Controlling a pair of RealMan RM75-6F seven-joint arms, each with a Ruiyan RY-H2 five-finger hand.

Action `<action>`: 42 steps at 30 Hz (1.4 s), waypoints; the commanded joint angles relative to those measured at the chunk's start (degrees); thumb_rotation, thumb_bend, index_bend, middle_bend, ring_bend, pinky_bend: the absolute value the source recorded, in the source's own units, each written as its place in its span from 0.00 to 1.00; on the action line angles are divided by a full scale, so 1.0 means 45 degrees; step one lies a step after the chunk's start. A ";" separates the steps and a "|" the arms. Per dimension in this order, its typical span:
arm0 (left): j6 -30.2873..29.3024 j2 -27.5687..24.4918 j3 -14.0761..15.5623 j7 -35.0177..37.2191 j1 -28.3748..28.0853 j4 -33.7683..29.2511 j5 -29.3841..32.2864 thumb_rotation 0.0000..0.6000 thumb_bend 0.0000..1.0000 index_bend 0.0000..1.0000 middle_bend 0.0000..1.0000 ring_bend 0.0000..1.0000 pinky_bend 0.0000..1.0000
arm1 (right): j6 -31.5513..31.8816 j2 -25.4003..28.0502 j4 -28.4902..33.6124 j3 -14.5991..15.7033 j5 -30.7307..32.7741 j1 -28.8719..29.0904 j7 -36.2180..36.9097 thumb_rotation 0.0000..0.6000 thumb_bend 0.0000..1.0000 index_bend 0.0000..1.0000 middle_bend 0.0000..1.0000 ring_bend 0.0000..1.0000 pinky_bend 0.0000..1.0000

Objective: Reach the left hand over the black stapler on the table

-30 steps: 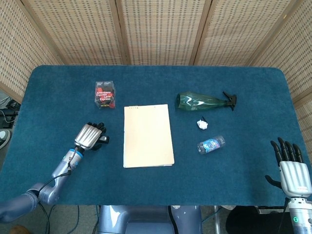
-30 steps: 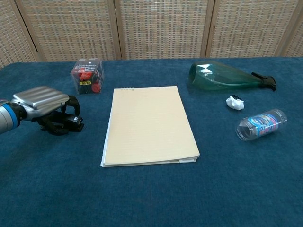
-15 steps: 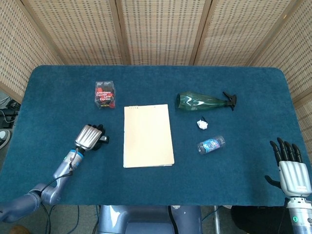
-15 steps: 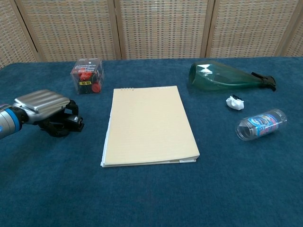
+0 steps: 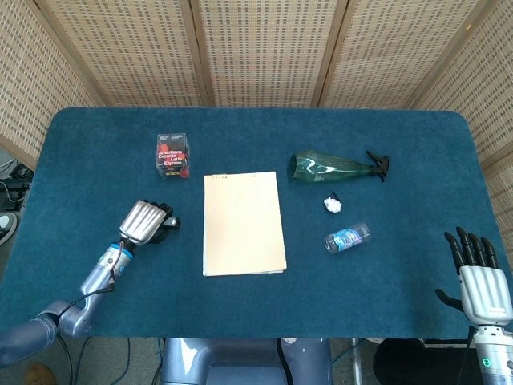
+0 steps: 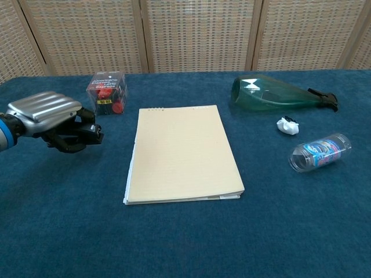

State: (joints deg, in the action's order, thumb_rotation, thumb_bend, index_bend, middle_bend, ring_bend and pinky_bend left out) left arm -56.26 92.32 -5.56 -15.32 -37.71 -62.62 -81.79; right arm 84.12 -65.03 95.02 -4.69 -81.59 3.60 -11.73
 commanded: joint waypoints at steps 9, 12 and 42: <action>0.0462 -0.0855 -0.0987 -0.2054 -0.1466 -0.2539 0.0074 1.00 0.42 0.63 0.50 0.56 0.59 | -0.0037 0.0141 0.0044 -0.0074 0.0134 0.0007 0.0262 1.00 0.00 0.00 0.00 0.00 0.00; 0.0861 -0.0396 -0.1361 -0.2652 -0.2118 -0.2672 0.0328 1.00 0.42 0.63 0.50 0.56 0.59 | -0.0167 0.0173 -0.0032 -0.0166 0.0380 0.0041 0.0393 1.00 0.00 0.00 0.00 0.00 0.00; 0.2303 0.2657 -0.1249 -0.3735 -0.3902 -0.0412 0.2039 1.00 0.00 0.00 0.00 0.03 0.19 | -0.0701 0.0268 -0.0584 -0.0484 0.1343 0.0177 0.1117 1.00 0.00 0.00 0.00 0.00 0.00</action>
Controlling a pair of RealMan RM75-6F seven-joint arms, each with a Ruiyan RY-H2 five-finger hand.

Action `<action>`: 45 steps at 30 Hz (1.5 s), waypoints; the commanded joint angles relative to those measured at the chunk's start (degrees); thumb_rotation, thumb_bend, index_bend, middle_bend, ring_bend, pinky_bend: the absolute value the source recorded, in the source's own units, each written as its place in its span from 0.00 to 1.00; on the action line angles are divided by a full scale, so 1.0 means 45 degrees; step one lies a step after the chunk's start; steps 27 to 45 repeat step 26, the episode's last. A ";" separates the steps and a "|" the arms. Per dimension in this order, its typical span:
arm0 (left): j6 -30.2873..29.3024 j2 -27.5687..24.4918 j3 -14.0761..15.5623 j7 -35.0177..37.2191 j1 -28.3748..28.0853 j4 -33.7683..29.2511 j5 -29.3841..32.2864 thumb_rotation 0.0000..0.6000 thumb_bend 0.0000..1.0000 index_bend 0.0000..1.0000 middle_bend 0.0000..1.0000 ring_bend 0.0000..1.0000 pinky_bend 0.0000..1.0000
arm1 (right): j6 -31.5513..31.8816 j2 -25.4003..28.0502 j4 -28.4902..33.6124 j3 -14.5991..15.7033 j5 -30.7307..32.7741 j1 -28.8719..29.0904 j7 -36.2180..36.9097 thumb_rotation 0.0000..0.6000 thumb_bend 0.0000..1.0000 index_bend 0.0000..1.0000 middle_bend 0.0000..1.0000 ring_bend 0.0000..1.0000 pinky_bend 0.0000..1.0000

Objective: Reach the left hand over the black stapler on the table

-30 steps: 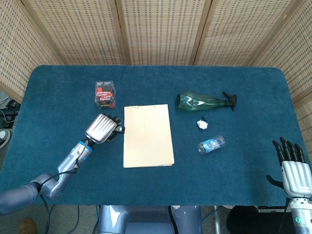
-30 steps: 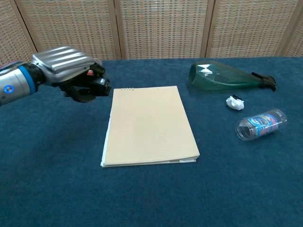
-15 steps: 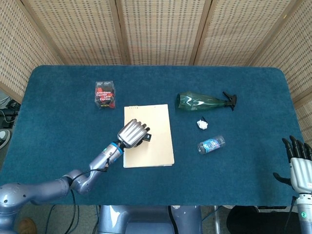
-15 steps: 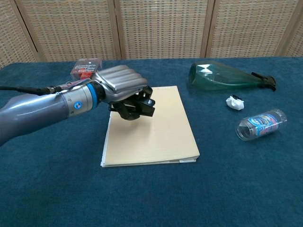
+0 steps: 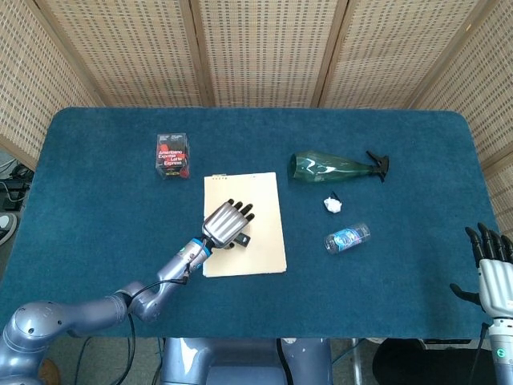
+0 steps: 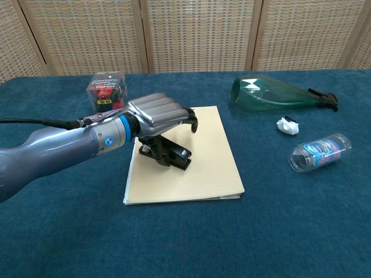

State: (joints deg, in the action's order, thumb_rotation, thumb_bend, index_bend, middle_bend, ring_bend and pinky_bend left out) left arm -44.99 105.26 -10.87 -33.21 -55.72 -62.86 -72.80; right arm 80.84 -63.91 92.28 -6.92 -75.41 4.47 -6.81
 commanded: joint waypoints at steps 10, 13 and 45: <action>-0.3113 -0.3303 -0.0140 0.1267 0.2000 -0.4494 -0.0276 1.00 0.00 0.00 0.00 0.00 0.03 | 0.0353 0.0102 0.0295 0.0200 -0.0516 -0.0137 0.0030 1.00 0.00 0.00 0.00 0.00 0.00; -0.4059 -0.4250 0.0104 0.1458 0.2890 -0.5678 -0.0210 1.00 0.00 0.00 0.00 0.00 0.00 | 0.0386 0.0110 0.0349 0.0256 -0.0618 -0.0156 0.0029 1.00 0.00 0.00 0.00 0.00 0.00; -0.8876 -0.8282 0.2936 0.4027 0.8189 -0.9475 -0.0812 1.00 0.00 0.00 0.00 0.00 0.00 | 0.0646 0.0171 0.0574 0.0509 -0.1209 -0.0259 0.0002 1.00 0.00 0.00 0.00 0.00 0.00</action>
